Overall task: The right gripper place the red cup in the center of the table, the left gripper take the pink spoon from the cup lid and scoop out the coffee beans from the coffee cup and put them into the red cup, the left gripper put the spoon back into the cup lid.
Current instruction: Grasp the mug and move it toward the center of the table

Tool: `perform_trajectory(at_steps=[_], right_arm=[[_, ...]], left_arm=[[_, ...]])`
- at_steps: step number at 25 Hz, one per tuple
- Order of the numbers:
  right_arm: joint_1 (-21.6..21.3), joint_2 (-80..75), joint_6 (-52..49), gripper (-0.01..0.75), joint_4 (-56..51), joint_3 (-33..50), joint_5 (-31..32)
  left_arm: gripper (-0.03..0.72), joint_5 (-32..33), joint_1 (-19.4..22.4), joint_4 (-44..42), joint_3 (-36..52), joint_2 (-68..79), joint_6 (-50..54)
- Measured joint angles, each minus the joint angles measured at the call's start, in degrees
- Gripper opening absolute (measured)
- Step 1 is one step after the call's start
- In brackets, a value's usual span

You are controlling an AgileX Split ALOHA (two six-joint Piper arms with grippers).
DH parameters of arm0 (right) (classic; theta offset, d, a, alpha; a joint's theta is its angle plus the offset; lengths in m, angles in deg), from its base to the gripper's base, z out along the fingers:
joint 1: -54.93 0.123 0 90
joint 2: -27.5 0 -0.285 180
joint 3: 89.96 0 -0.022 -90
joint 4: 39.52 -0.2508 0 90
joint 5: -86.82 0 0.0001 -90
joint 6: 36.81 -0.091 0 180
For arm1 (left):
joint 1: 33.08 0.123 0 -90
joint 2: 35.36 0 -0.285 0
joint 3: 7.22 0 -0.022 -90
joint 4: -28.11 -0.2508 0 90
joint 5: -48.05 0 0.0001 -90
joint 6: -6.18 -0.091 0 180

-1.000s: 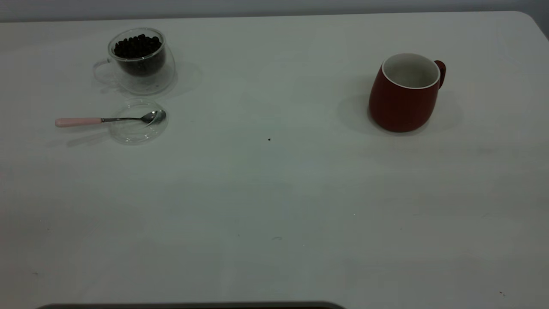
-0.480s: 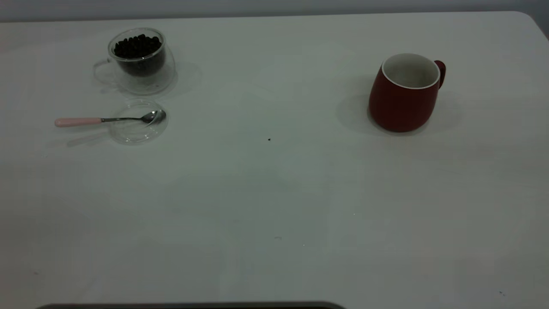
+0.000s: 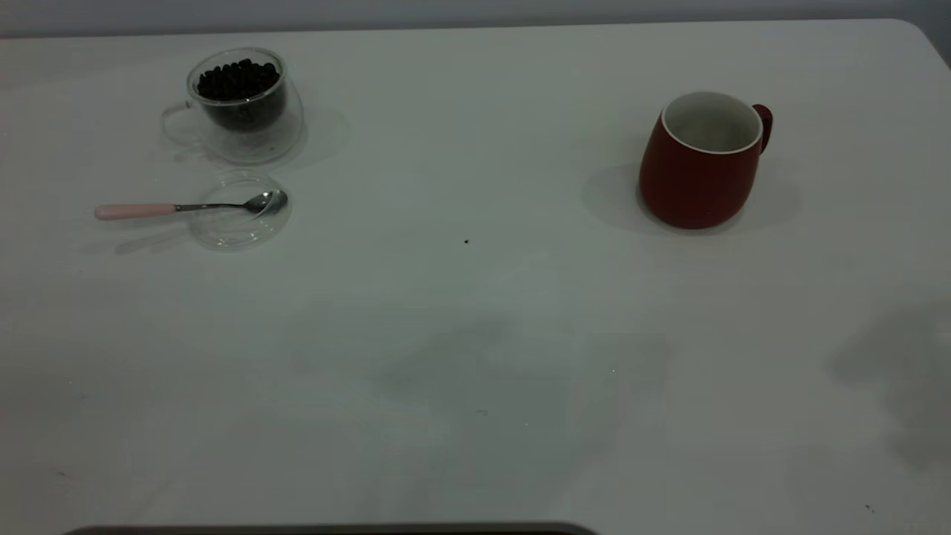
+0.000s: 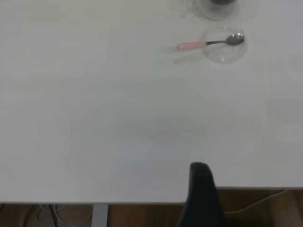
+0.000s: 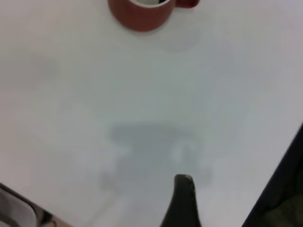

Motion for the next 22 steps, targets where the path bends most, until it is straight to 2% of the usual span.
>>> perform_trajectory(at_steps=[5, 11, 18, 22], right_arm=[[0.7, -12.4, 11.6, 0.683, -3.9, -0.5, -7.7], [6.2, -28.0, 15.0, 0.647, -2.5, -6.1, -14.3], [8.1, -43.6, 15.5, 0.618, 1.9, -15.5, -16.2], [9.0, -48.8, 19.1, 0.616, 2.8, -19.0, -18.0]], left_arm=[[0.589, 0.0, 0.0, 0.0, 0.0, 0.0, 0.0], [0.589, 0.0, 0.0, 0.0, 0.0, 0.0, 0.0], [0.589, 0.0, 0.0, 0.0, 0.0, 0.0, 0.0], [0.589, 0.0, 0.0, 0.0, 0.0, 0.0, 0.0]])
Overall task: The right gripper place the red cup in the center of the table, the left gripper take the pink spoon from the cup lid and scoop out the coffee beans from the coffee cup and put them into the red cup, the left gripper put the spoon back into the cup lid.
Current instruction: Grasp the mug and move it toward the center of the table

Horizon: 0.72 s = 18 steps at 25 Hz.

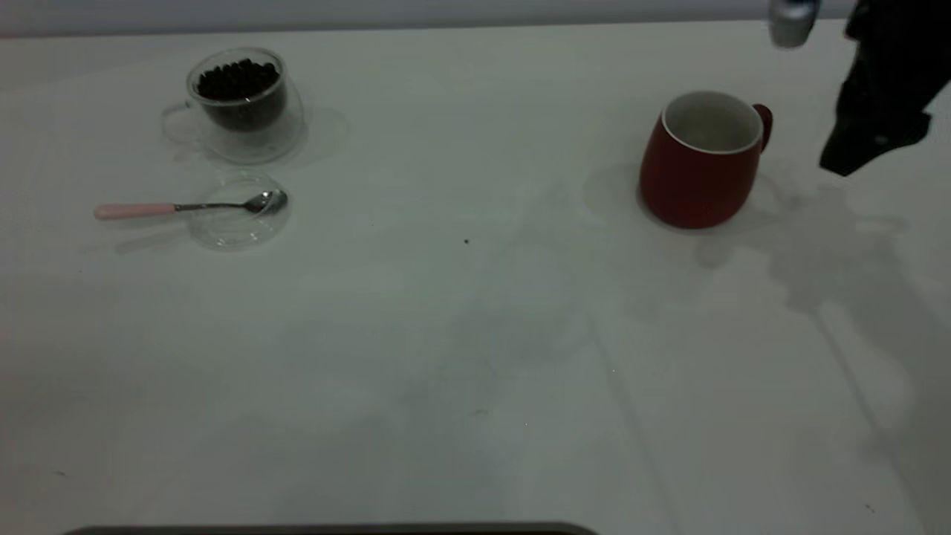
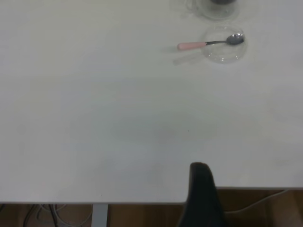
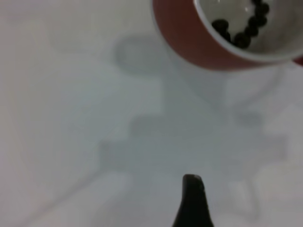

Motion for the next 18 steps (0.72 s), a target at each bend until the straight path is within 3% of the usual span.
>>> perform_trajectory(at_steps=[7, 18], right_arm=[[3.1, -6.5, 5.6, 0.612, 1.3, -3.2, -6.8], [8.8, -9.8, 6.3, 0.596, 1.9, -5.0, -11.8]], left_arm=[[0.589, 0.0, 0.0, 0.0, 0.0, 0.0, 0.1], [0.589, 0.0, 0.0, 0.0, 0.0, 0.0, 0.2]])
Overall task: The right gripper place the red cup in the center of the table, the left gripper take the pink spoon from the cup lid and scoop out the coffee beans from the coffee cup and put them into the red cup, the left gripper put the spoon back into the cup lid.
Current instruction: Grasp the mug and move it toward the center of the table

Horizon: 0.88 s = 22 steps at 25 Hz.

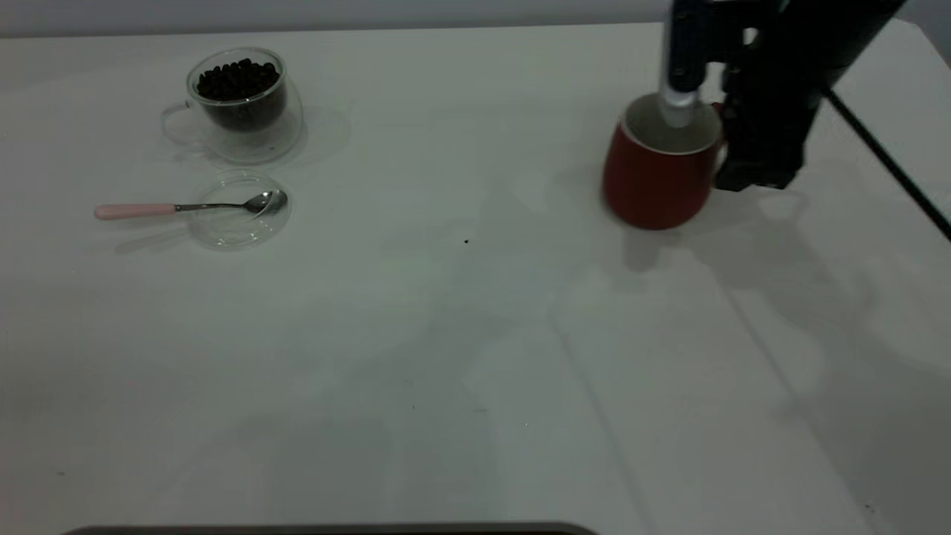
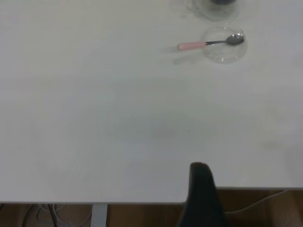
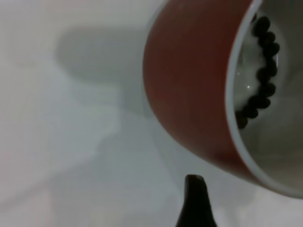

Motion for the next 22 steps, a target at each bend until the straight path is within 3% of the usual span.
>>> perform_trajectory(at_steps=[18, 22], right_arm=[[21.6, -0.8, -0.1, 0.594, -31.2, 0.0, -13.1], [24.5, -1.1, 0.0, 0.594, -35.0, 0.0, -15.1]], left_arm=[[0.589, 0.0, 0.0, 0.0, 0.0, 0.0, -0.1], [0.589, 0.0, 0.0, 0.0, 0.0, 0.0, 0.0]])
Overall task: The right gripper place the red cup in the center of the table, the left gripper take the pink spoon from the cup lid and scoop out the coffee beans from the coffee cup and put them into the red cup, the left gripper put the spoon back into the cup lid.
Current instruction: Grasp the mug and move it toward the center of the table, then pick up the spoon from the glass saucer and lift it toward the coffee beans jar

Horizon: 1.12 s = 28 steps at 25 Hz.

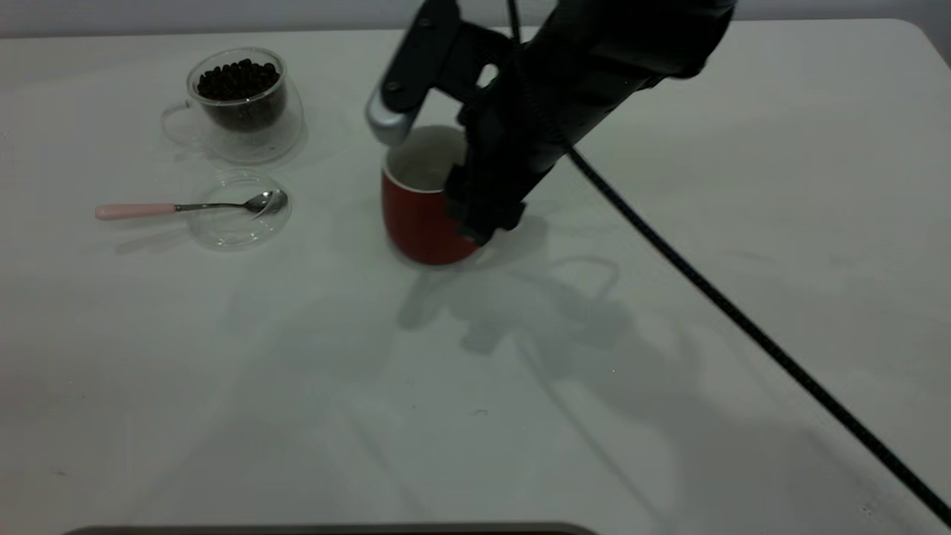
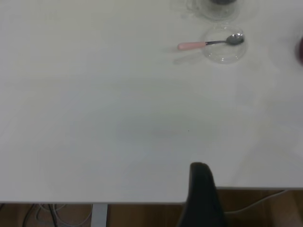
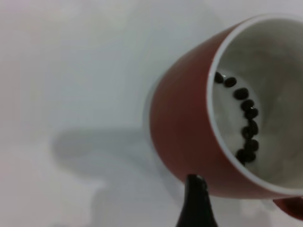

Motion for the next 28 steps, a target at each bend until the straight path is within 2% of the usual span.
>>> perform_trajectory(at_steps=[5, 7, 10, 16, 20, 23, 28], right_arm=[[-0.4, 6.6, -0.1, 0.593, -2.1, 0.1, 7.3], [-2.1, 11.3, -1.1, 0.592, -2.7, 0.1, 12.8], [-6.0, 19.0, -5.8, 0.592, -1.3, 0.1, 25.0], [-14.1, 33.7, -29.5, 0.590, 13.8, 0.1, 50.4], [-15.2, 43.1, -47.1, 0.590, 26.9, 0.4, 63.8], [-15.2, 50.3, -54.9, 0.590, 33.0, 2.6, 68.4], [-15.2, 63.8, -58.4, 0.590, 35.5, 10.1, 71.8]], left_arm=[[0.589, 0.0, 0.0, 0.0, 0.0, 0.0, 0.0], [0.589, 0.0, 0.0, 0.0, 0.0, 0.0, 0.0], [0.589, 0.0, 0.0, 0.0, 0.0, 0.0, 0.0], [0.589, 0.0, 0.0, 0.0, 0.0, 0.0, 0.0], [0.589, 0.0, 0.0, 0.0, 0.0, 0.0, 0.0], [0.589, 0.0, 0.0, 0.0, 0.0, 0.0, 0.0], [0.589, 0.0, 0.0, 0.0, 0.0, 0.0, 0.0]])
